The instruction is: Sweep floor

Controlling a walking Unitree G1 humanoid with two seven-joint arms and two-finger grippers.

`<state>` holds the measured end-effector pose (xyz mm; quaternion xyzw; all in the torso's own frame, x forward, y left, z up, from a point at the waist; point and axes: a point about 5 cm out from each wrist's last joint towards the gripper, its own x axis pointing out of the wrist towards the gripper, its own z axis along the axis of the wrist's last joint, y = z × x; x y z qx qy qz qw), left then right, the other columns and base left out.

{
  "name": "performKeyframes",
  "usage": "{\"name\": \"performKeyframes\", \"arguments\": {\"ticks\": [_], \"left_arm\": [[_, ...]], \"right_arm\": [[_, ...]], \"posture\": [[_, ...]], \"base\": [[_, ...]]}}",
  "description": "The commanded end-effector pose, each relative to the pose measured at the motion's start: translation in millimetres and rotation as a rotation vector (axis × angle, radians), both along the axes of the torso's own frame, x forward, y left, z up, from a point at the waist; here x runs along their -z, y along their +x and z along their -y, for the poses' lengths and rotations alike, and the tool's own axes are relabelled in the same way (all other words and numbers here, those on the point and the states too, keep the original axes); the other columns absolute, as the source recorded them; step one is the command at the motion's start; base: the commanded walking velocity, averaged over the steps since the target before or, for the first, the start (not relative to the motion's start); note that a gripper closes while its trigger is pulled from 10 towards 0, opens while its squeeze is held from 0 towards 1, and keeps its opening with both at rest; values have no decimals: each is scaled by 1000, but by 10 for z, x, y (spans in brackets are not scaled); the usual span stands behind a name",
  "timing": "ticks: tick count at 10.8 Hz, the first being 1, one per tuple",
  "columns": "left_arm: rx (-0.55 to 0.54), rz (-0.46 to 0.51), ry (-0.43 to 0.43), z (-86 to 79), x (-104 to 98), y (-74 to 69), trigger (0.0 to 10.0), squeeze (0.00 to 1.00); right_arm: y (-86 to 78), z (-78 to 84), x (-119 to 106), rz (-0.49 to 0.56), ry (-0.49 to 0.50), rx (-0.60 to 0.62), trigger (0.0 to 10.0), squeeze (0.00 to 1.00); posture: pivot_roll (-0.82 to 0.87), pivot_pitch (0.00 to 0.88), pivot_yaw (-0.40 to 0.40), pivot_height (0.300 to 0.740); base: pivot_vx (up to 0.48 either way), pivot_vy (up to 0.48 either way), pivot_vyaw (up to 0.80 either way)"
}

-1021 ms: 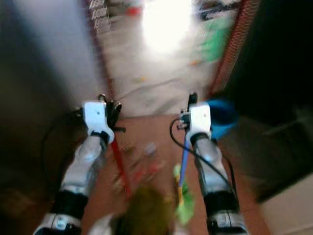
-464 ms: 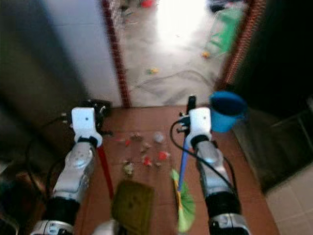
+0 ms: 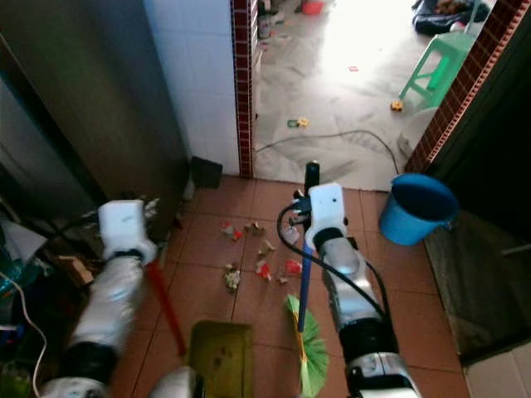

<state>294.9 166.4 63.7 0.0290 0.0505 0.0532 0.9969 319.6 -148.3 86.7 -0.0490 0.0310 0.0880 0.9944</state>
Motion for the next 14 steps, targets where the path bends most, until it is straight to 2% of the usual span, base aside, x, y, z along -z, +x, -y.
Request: {"name": "performKeyframes", "arguments": {"ticks": [1,2,3,4,5,7,8,10,11,13,14], "left_arm": [[45,-63,41,31,123,-49,10000,0],[88,-72,113,30,168,-71,10000,0],[91,-77,118,3,191,-104,10000,0],[88,-71,100,-33,214,-140,10000,0],[71,-16,61,-62,202,-150,10000,0],[-66,55,19,-111,47,60,10000,0],[-76,90,-8,-80,-51,167,10000,0],[-32,138,-34,-7,-152,308,10000,0],[-17,142,-50,101,-198,404,10000,0],[0,149,-91,290,-257,501,10000,0],[11,131,-109,372,-227,502,10000,0]], "right_arm": [[-11,128,18,9,-16,60,10000,0],[-61,248,141,-28,13,157,10000,0],[-107,265,191,-35,7,167,10000,0],[-140,269,221,-37,9,175,10000,0],[-156,280,252,-44,37,202,10000,0],[-120,275,197,-17,30,191,10000,0],[-115,292,184,-11,25,191,10000,0],[-107,336,120,12,24,200,10000,0],[-138,358,83,26,15,195,10000,0],[-250,383,35,42,7,189,10000,0],[-328,391,6,44,8,193,10000,0]], "posture": [[5,0,-30,740],[8,0,-51,740],[12,0,-38,740],[6,0,-29,740],[-5,0,-19,740],[-16,0,-21,740],[-33,0,-23,740],[-76,0,-25,740],[-104,0,-27,740],[-146,0,-23,740],[-183,0,-19,740]], "base": [[0,0,0],[0,0,0],[0,0,0],[0,0,0],[0,0,0],[0,0,0],[0,0,0],[0,0,0],[0,0,0],[0,0,0],[0,0,0]]}}
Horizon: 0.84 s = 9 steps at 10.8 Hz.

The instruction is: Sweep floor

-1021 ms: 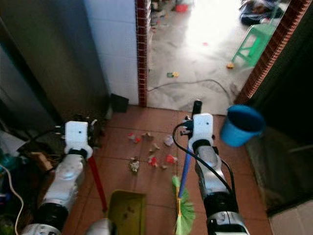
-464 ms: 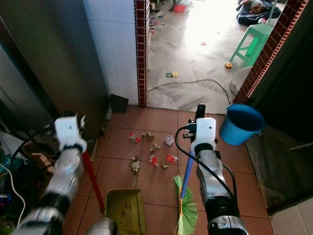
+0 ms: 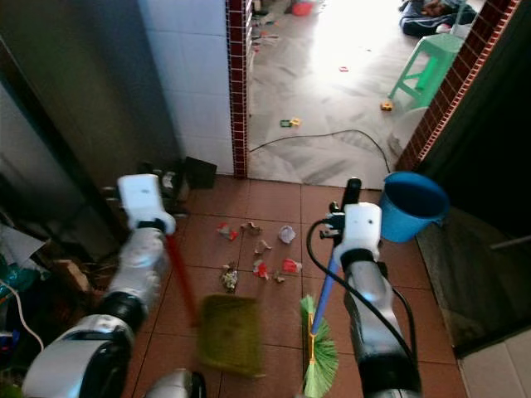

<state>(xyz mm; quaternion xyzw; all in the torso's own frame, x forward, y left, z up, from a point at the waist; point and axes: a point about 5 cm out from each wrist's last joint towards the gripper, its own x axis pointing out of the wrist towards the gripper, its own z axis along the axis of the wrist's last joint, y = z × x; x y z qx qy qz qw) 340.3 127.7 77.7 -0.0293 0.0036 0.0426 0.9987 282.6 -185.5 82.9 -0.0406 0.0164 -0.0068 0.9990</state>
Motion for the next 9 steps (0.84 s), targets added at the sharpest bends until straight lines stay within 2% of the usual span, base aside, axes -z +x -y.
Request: {"name": "performKeyframes", "arguments": {"ticks": [1,3,5,8,9], "left_arm": [[-6,23,-6,10,-56,35,10000,0],[-35,-8,11,53,53,-19,10000,0],[-68,-18,39,34,82,-34,10000,0],[-84,-44,82,-28,129,-44,10000,0],[-73,-56,79,-14,164,-68,10000,565]], "right_arm": [[-10,14,-63,10,-6,5,10000,0],[-188,112,-264,29,-22,18,10000,0],[-314,208,-346,24,-27,54,10000,0],[-410,144,-358,-14,-4,50,10000,0],[-412,130,-367,-18,-2,45,10000,0]], "posture": [[-206,11,-18,740],[-299,88,-18,740],[-319,117,-14,740],[-318,129,-14,740],[-318,130,-17,740]], "base": [[0,0,0],[0,0,0],[0,0,0],[0,0,0],[0,0,0]]}}
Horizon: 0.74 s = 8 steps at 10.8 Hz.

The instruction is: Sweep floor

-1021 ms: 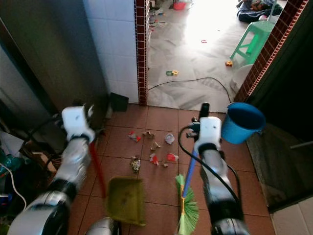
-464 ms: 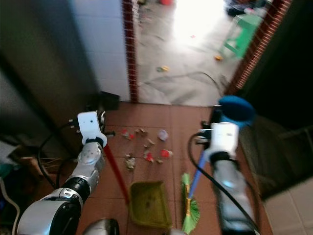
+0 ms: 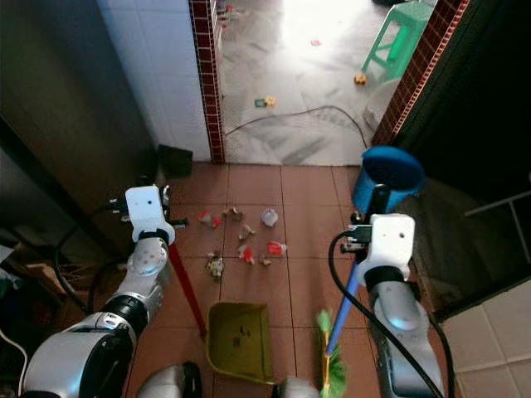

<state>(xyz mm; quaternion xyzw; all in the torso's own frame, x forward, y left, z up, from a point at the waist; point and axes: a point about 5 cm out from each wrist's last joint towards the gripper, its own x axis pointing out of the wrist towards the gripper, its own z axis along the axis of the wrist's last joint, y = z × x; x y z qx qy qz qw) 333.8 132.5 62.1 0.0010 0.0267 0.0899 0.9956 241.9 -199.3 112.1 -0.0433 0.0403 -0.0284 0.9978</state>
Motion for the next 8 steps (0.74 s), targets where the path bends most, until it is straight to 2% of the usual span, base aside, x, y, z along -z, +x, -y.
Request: {"name": "performKeyframes", "arguments": {"ticks": [1,2,8], "left_arm": [[30,-9,9,55,16,-6,10000,898],[32,-11,30,76,21,-10,10000,988],[74,-46,18,124,69,-24,10000,1000]], "right_arm": [[0,-10,-87,27,3,-2,10000,0],[14,-4,-104,24,5,-3,10000,0],[69,-17,-98,22,10,-6,10000,0]], "posture": [[-318,130,-18,740],[-317,127,-18,740],[-308,105,-11,740]], "base": [[0,0,0],[0,0,0],[0,0,0]]}}
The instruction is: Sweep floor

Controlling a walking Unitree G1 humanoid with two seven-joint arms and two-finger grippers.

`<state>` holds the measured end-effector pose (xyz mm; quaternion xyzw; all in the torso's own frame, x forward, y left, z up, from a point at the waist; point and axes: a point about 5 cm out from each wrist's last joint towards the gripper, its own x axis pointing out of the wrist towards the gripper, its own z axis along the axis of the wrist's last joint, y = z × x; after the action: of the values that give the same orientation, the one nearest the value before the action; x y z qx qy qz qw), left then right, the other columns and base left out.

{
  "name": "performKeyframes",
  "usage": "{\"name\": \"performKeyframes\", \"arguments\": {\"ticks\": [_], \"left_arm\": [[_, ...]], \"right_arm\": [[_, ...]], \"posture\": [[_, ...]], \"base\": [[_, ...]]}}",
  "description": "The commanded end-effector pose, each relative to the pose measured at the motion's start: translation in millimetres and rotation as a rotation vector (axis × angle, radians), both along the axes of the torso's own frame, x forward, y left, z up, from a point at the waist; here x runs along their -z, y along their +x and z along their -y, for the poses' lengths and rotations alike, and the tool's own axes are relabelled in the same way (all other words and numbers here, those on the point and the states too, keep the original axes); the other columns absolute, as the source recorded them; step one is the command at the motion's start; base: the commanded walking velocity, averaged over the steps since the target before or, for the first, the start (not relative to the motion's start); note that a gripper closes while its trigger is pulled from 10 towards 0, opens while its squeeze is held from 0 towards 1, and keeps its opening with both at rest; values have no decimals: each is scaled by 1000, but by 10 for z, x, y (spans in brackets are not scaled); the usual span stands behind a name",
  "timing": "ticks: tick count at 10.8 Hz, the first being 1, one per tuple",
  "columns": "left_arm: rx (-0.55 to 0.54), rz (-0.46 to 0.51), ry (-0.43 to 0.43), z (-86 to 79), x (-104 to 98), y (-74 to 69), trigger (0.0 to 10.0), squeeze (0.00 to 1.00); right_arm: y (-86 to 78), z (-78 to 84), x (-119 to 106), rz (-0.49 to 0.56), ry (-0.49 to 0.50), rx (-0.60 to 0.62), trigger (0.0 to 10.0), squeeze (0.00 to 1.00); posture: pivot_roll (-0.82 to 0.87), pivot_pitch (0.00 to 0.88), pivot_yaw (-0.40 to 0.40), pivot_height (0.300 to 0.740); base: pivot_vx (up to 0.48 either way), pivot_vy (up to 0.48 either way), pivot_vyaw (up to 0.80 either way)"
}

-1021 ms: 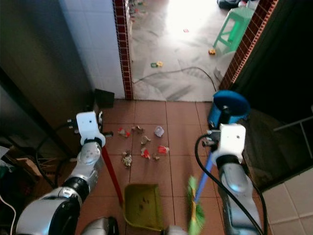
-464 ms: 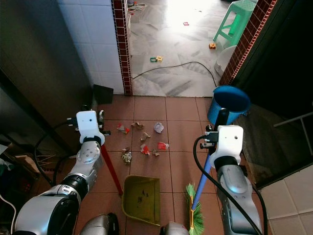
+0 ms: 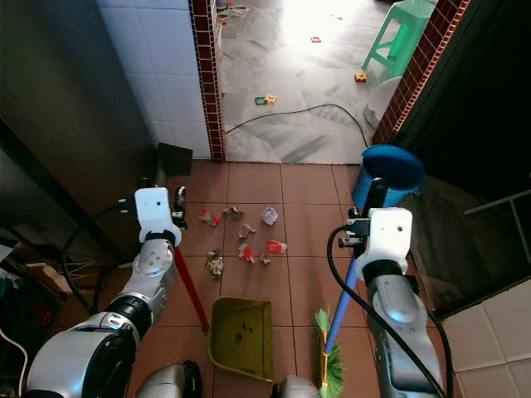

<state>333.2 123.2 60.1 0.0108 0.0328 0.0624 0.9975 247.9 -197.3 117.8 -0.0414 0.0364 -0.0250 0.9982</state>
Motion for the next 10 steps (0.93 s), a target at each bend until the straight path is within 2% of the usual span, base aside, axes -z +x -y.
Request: {"name": "performKeyframes", "arguments": {"ticks": [1,6,10], "left_arm": [[21,-42,14,31,60,-21,10000,1000],[39,-90,-9,55,144,-68,10000,1000],[72,-84,-18,132,183,-131,10000,1000]], "right_arm": [[15,0,-36,14,7,0,10000,0],[49,-16,-7,14,12,-6,10000,0],[135,-107,23,19,34,-29,10000,0]], "posture": [[-307,102,-10,740],[-288,81,-5,740],[-247,59,-8,740]], "base": [[0,0,0],[0,0,0],[0,0,0]]}}
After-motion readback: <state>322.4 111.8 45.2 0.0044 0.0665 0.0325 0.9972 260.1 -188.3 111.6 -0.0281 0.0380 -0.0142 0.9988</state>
